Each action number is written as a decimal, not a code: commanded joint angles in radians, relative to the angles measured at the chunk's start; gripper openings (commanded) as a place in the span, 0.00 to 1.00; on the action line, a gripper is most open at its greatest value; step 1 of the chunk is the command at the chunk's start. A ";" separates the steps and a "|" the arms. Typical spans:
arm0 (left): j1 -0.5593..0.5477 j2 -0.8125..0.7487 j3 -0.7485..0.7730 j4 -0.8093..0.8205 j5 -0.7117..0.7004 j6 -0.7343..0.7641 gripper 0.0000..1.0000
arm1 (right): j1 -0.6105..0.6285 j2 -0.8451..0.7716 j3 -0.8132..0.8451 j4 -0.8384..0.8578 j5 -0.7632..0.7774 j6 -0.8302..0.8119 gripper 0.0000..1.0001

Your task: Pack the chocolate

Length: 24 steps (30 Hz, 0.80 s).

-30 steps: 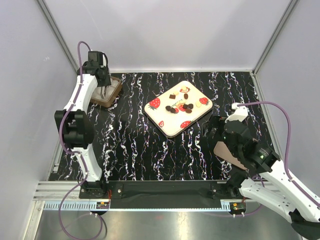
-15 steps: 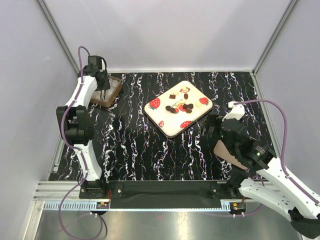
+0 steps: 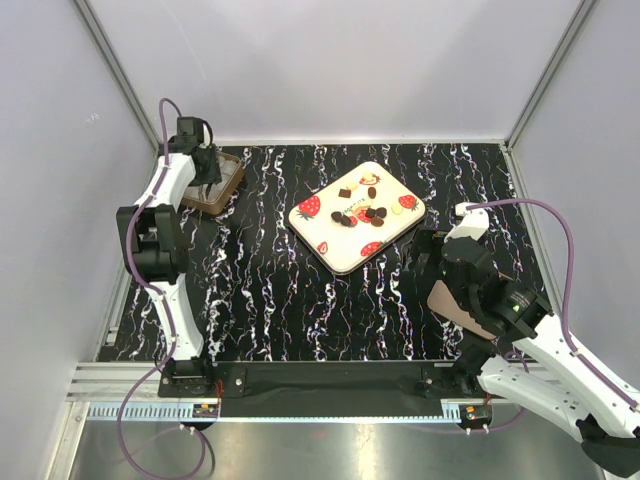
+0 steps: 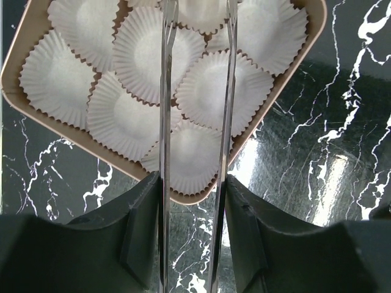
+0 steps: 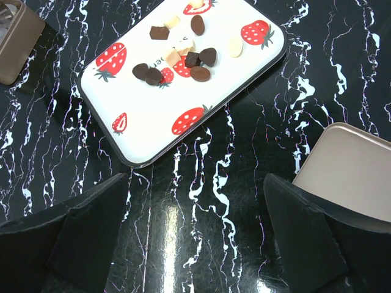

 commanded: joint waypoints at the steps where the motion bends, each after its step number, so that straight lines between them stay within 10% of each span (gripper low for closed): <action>1: 0.004 -0.014 0.045 0.065 0.033 0.018 0.48 | 0.002 -0.002 -0.001 0.054 0.044 -0.016 1.00; 16: -0.039 -0.331 -0.072 0.021 0.130 -0.054 0.48 | 0.001 -0.017 0.028 0.014 0.014 0.016 1.00; 24: -0.353 -0.535 -0.329 0.065 0.122 -0.096 0.48 | 0.001 -0.053 0.062 -0.041 -0.014 0.042 1.00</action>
